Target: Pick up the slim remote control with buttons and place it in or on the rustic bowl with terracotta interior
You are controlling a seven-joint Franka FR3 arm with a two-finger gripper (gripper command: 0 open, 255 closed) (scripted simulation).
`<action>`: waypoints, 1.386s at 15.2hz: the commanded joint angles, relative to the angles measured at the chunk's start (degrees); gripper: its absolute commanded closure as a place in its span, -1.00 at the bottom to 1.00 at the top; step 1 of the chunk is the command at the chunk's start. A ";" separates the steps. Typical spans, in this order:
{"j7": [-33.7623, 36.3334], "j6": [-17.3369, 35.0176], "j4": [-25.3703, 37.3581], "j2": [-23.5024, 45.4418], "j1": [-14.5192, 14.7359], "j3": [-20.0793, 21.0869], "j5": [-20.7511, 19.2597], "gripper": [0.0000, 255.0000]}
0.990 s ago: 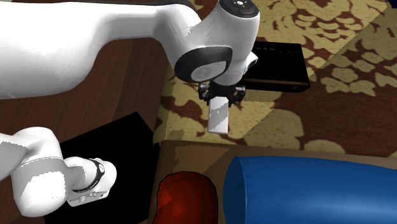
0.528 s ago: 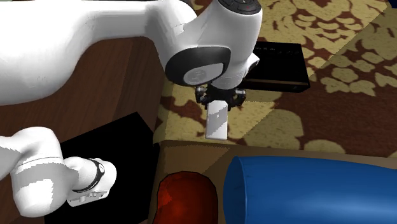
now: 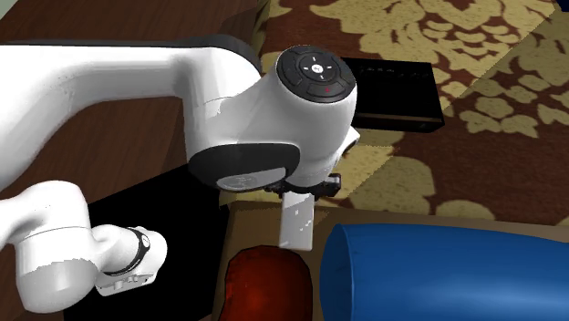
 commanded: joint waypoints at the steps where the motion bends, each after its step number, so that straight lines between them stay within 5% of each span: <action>1: -2.19 -0.19 -2.08 -2.44 -1.23 -1.40 -0.95 1.00; 15: -18.31 -1.99 -9.69 -13.65 -10.24 -12.80 -8.81 1.00; 21: -18.30 2.82 -13.53 -12.66 -10.35 -13.72 -9.17 1.00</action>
